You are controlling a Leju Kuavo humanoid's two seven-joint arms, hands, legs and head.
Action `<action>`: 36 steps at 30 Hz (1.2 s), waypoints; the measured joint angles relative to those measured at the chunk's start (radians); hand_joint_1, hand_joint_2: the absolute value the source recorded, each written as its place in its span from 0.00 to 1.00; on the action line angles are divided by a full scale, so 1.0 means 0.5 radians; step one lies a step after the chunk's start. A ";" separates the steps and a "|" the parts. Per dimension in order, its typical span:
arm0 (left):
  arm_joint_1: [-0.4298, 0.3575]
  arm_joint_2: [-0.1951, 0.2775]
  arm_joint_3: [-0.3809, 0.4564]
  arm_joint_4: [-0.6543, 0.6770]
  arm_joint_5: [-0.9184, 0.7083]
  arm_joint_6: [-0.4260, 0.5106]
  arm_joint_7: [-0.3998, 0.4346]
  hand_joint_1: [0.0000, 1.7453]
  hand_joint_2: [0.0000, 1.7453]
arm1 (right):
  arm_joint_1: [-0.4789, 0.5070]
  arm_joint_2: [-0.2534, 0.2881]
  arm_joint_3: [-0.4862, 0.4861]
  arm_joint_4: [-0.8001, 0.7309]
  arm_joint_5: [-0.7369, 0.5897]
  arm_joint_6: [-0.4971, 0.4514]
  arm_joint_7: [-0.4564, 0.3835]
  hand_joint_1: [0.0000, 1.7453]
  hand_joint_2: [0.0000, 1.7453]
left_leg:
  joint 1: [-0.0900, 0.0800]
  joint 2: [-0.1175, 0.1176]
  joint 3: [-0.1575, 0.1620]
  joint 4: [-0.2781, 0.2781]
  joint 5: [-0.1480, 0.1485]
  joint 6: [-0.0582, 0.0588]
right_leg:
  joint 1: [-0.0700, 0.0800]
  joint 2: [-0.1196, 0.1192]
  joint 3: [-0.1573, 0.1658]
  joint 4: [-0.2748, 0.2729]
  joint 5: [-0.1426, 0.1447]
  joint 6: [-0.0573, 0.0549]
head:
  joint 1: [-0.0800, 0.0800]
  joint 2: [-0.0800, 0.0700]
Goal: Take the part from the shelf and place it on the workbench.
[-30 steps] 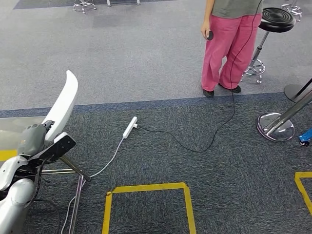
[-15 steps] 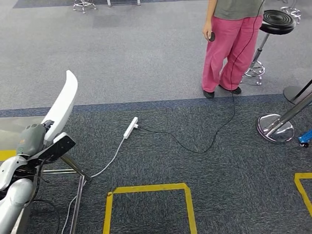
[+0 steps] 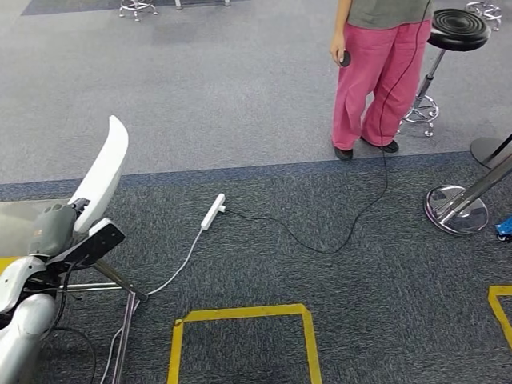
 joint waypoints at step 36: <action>-0.001 -0.001 0.029 0.000 0.091 -0.056 0.024 1.00 1.00 | -0.010 0.000 0.000 0.000 -0.024 0.016 -0.004 0.00 0.00 | -0.001 0.003 0.028 -0.033 -0.007 -0.041 | 0.003 0.001 0.018 -0.007 -0.016 -0.031 | 0.001 0.000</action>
